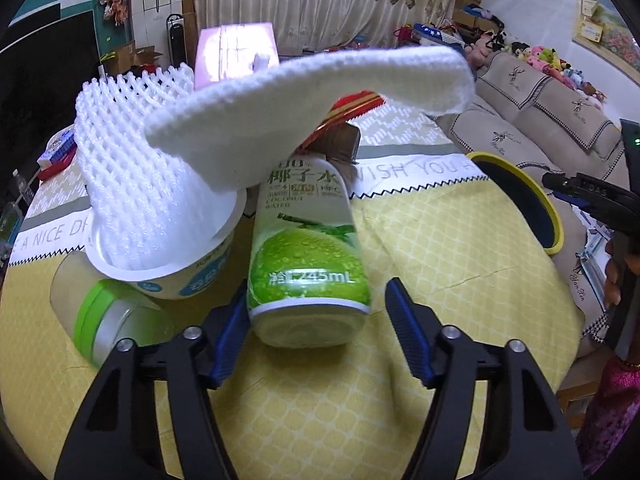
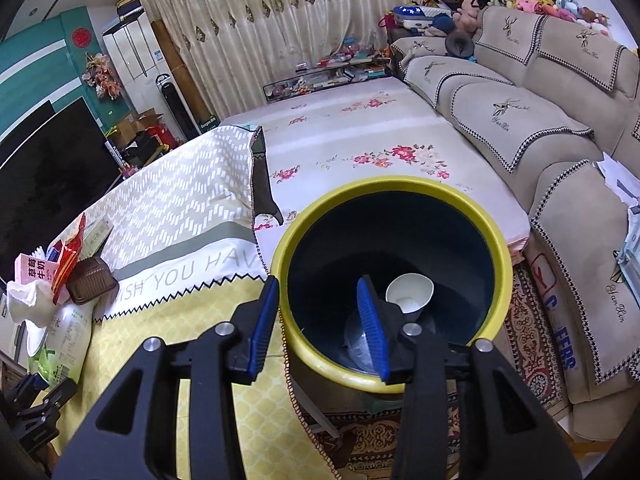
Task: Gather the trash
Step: 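Grasp the green coconut-drink bottle with the left tool and lift it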
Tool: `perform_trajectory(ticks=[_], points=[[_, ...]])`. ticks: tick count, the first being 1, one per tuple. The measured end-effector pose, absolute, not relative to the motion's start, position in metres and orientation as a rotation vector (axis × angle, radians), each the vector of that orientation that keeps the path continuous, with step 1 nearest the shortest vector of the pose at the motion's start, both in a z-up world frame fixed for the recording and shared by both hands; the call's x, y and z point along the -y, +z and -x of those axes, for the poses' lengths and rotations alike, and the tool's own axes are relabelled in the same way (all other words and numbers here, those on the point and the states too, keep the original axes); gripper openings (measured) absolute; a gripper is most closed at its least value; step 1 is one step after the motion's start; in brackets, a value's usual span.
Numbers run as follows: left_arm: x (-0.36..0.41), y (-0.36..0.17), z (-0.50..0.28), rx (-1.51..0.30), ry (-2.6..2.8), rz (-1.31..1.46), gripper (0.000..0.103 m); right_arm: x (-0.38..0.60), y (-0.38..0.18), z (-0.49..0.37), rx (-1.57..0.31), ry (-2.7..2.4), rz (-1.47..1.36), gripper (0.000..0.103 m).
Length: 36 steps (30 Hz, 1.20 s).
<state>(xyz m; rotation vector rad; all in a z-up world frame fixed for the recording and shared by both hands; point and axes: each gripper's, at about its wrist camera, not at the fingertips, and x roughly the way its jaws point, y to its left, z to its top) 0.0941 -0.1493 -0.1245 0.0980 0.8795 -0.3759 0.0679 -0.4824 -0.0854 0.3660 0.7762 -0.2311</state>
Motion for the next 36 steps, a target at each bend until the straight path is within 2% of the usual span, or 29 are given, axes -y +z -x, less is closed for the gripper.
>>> perform_trajectory(ticks=[3, 6, 11, 24, 36], points=[[0.15, -0.129, -0.099, -0.881, -0.36, -0.088, 0.055, 0.481, -0.086, -0.069, -0.774, -0.23, -0.367, 0.039], [0.149, -0.13, -0.102, -0.877, -0.348, -0.08, 0.053, 0.48, -0.087, -0.07, -0.776, -0.226, -0.368, 0.039], [0.151, -0.122, -0.094, -0.831, -0.327, -0.11, 0.052, 0.48, -0.085, -0.067, -0.77, -0.215, -0.369, 0.039], [0.125, -0.047, -0.058, -0.649, -0.361, -0.08, 0.051, 0.479, -0.08, -0.059, -0.752, -0.205, -0.373, 0.039], [0.123, -0.033, -0.066, -0.609, -0.353, -0.074, 0.051, 0.477, -0.083, -0.061, -0.762, -0.194, -0.371, 0.039]])
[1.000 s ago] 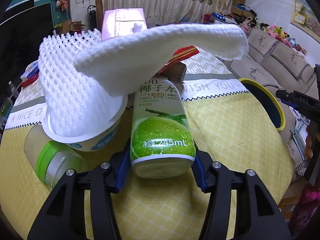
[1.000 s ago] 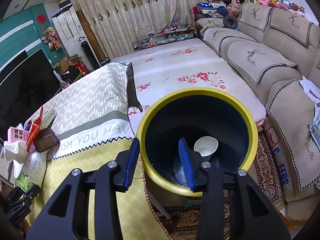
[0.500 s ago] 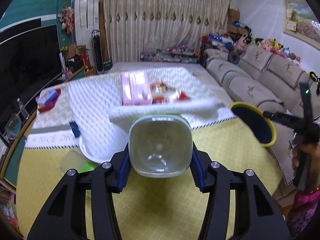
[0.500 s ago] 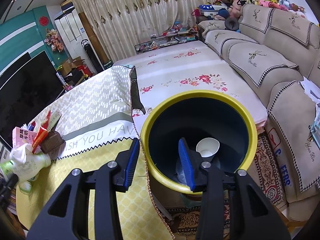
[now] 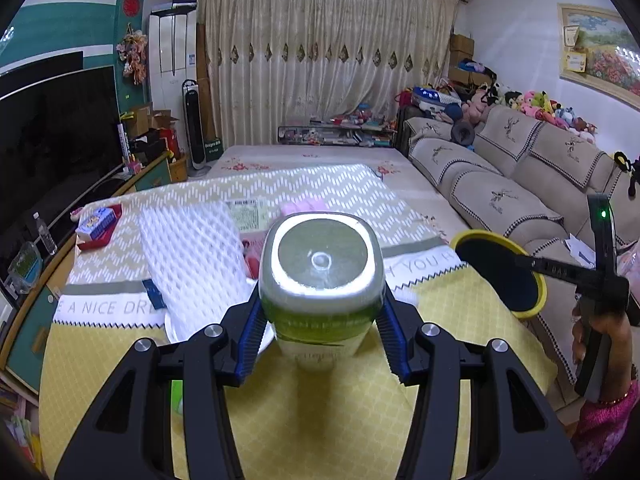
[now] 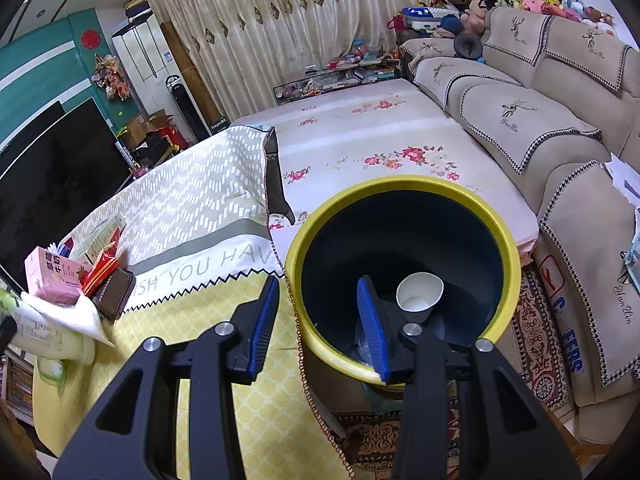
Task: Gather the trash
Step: 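Grasp the green coconut-drink bottle with the left tool and lift it, then carry the green bottle over the bin and open the left tool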
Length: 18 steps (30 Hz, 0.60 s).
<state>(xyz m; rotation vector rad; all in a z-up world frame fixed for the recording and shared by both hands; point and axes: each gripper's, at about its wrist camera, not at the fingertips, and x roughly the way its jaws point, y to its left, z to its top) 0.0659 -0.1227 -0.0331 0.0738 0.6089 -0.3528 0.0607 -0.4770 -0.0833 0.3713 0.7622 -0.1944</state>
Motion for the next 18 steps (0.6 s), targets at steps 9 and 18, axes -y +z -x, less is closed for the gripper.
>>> perform_trajectory(ticks=[9, 18], points=[[0.133, -0.021, -0.06, -0.598, -0.389, -0.092, 0.051, 0.478, -0.085, -0.06, -0.763, -0.186, -0.38, 0.039], [0.156, 0.005, -0.041, -0.564, -0.479, -0.111, 0.051, 0.487, -0.075, -0.045, -0.725, -0.195, -0.391, 0.042]])
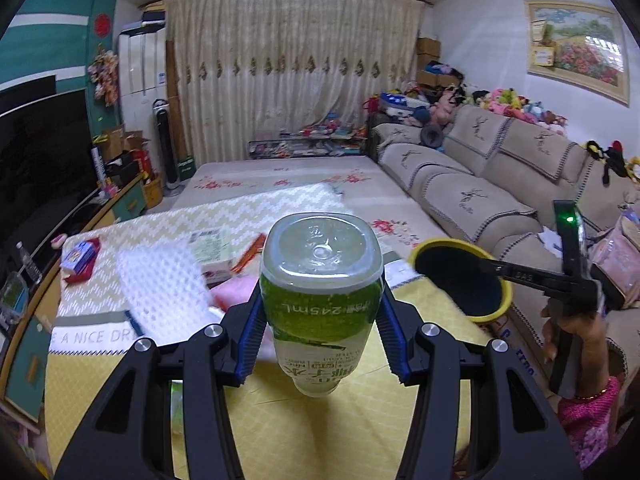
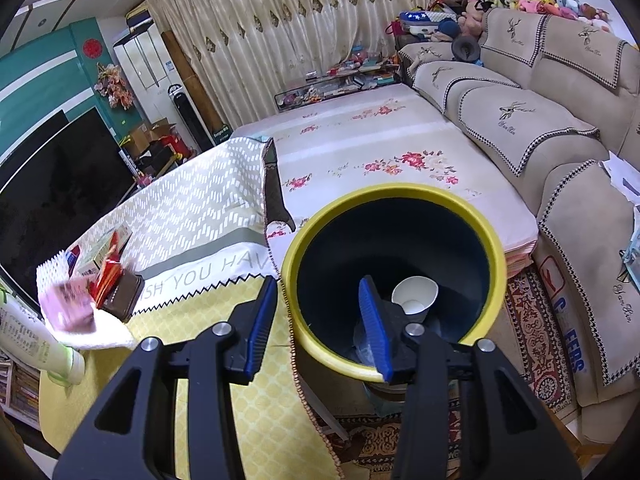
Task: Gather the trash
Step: 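Carry the green bottle over the bin and open the left tool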
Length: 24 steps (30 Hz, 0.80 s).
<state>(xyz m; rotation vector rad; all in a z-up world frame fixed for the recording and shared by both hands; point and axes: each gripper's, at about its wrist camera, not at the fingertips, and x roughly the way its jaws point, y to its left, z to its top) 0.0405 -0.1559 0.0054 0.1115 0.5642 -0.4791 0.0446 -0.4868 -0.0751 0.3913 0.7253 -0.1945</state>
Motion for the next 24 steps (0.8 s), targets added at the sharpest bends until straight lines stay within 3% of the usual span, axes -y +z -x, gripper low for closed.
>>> perform_trajectory(ticks=[10, 24], points=[[0.203, 0.024, -0.035, -0.533, -0.605, -0.124, 0.051, 0.51, -0.069, -0.025, -0.697, -0.261, -0.396, 0.042], [0.383, -0.016, -0.084, -0.649, -0.849, -0.198, 0.051, 0.563, -0.073, 0.012, -0.662, -0.386, -0.447, 0.043]])
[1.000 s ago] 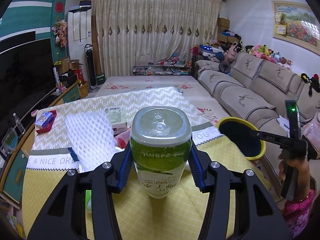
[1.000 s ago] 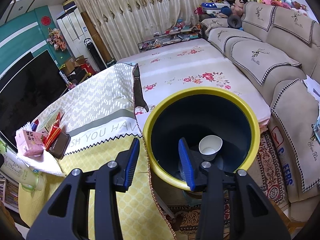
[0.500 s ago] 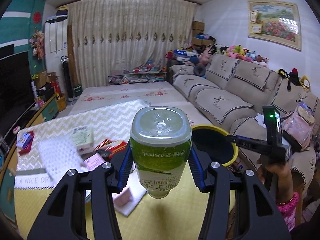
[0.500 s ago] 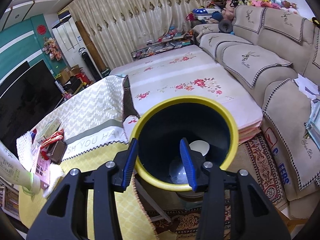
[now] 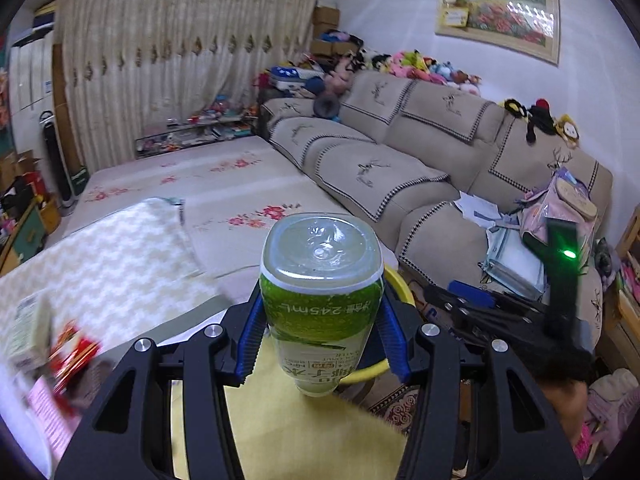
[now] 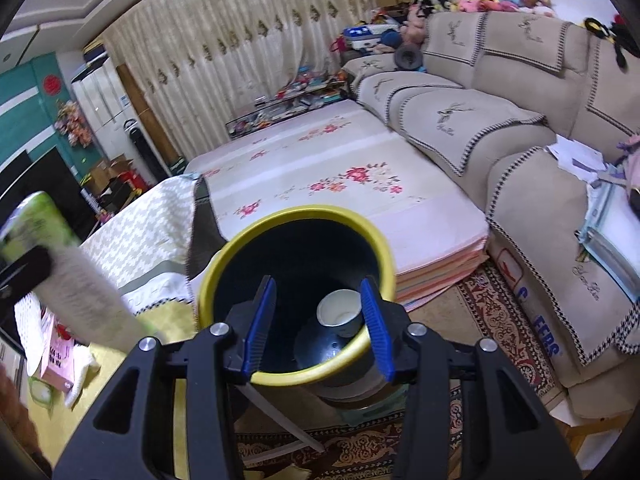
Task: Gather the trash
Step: 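Carry the green bottle over the bin and open the left tool, then grasp the pink carton with the right tool and lift it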
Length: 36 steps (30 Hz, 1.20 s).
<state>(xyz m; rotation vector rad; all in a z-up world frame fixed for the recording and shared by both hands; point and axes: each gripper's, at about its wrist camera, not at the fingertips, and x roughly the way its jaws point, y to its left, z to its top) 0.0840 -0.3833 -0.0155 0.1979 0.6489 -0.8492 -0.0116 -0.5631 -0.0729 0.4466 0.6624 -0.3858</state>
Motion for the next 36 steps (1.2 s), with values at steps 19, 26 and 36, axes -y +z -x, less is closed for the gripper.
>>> perform_trajectory(ticks=[19, 26, 36], points=[[0.407, -0.035, -0.11, -0.641, -0.752, -0.212, 0.063, 0.577, -0.086, 0.013, -0.686, -0.395, -0.476, 0.046], [0.316, -0.01, -0.083, -0.596, -0.676, -0.13, 0.066, 0.55, -0.087, -0.004, -0.718, -0.33, -0.435, 0.046], [0.13, -0.007, -0.047, -0.536, -0.315, -0.05, 0.078, 0.457, -0.089, -0.047, -0.777, -0.117, -0.323, 0.049]])
